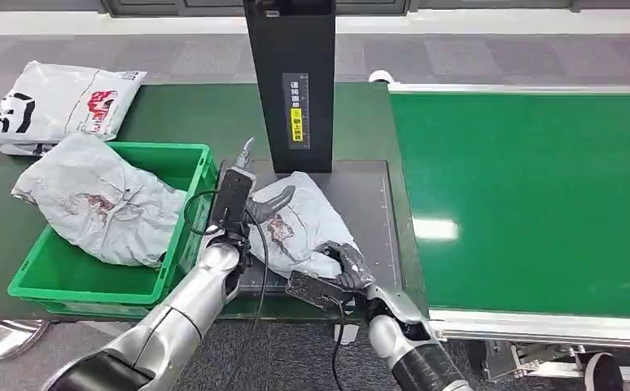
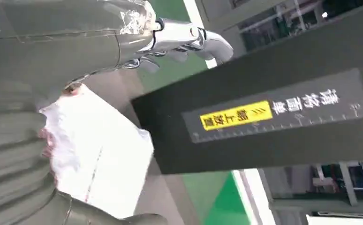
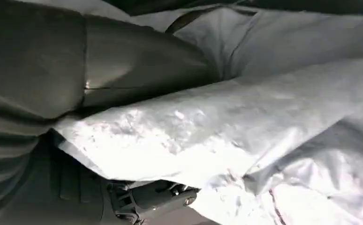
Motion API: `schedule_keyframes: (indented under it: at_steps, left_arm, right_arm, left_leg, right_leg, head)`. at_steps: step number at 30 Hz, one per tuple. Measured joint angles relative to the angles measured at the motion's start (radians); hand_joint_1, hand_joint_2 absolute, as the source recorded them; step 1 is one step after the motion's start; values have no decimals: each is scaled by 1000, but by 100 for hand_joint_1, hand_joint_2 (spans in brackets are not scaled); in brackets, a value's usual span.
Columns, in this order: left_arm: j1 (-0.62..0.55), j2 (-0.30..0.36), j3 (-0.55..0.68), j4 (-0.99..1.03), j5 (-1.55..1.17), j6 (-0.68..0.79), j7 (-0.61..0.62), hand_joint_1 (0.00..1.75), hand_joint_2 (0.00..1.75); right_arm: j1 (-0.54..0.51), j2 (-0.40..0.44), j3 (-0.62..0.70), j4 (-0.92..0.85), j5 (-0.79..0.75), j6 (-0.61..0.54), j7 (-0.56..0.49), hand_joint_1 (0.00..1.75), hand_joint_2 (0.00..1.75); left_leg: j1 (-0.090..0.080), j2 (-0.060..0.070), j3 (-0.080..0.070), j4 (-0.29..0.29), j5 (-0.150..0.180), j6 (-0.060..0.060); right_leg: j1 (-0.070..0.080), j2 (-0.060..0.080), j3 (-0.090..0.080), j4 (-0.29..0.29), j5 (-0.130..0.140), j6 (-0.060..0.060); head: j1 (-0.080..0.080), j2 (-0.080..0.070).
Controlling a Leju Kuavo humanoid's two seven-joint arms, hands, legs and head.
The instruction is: Moved the parcel from conveyor to table for the left to box.
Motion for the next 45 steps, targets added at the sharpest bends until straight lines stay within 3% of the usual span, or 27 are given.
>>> schedule_keyframes:
  at_steps: [7, 19, 23, 26, 29, 33, 39, 40, 41, 45]
  left_arm:
    - [-34, -31, -9, 21, 0, -8, 8, 0, 175]
    - [-38, -52, -26, 26, 0, -16, 8, 0, 175]
    - [-38, -55, -29, 24, -3, -18, -8, 0, 175]
    - [-34, -50, -45, 14, -35, -34, 2, 0, 175]
    - [-31, -44, -78, 3, -119, -12, 27, 0, 175]
    - [-30, -32, -155, 1, -298, -62, 141, 0, 175]
    - [-30, -2, -286, 65, -582, -152, 266, 0, 175]
    - [-29, 4, -316, 84, -641, -173, 290, 42, 175]
    - [-29, 9, -340, 97, -683, -184, 309, 70, 175]
    - [-32, 17, -431, 142, -812, -217, 377, 70, 175]
  right_arm:
    - [23, -21, -14, -31, -10, -51, 44, 0, 175]
    - [90, -31, -120, -174, -30, -90, 16, 0, 175]
    - [128, -31, -154, -228, -92, -188, -80, 0, 175]
    - [172, -31, -224, -298, -253, -273, -221, 0, 175]
    - [197, -31, -295, -339, -374, -302, -294, 0, 175]
    - [199, -29, -373, -358, -499, -300, -342, 0, 175]
    - [198, -28, -431, -359, -543, -269, -372, 0, 175]
    - [198, -28, -437, -359, -547, -264, -376, 0, 175]
    - [197, -27, -442, -359, -549, -259, -378, 0, 175]
    - [193, -25, -449, -359, -551, -243, -378, 0, 175]
  left_leg:
    - [0, 0, 0, 0, 0, 0]
    - [0, 1, 0, 0, 0, 0]
    - [0, 0, 0, 0, 0, 0]
    - [0, 0, -1, 0, -1, 0]
    - [0, 0, -1, 0, -1, 1]
    - [-1, 0, -1, 0, -1, 1]
    - [-1, 0, 0, 0, -1, 0]
    - [-1, 0, 0, 0, -1, 0]
    - [-1, 0, 0, 0, -1, 0]
    - [-1, 0, 0, 0, -1, 0]
  right_leg:
    - [-1, 0, 0, 0, 0, 0]
    - [0, 1, 0, 0, 0, 0]
    - [0, 0, 0, 0, 0, 0]
    - [-1, 0, 0, 0, 0, 0]
    - [-1, 0, 0, 0, 0, 0]
    - [-1, 0, 0, 0, 0, 0]
    - [-1, 0, 0, 0, 0, 0]
    - [-1, 0, 0, 0, 0, 0]
    - [-1, 0, 0, 0, 0, 0]
    - [-1, 0, 1, 0, -1, 0]
  head:
    - [0, 0]
    - [0, 0]
    - [0, 0]
    - [0, 0]
    - [0, 0]
    - [0, 0]
    - [0, 0]
    - [0, 0]
    - [0, 0]
    - [0, 0]
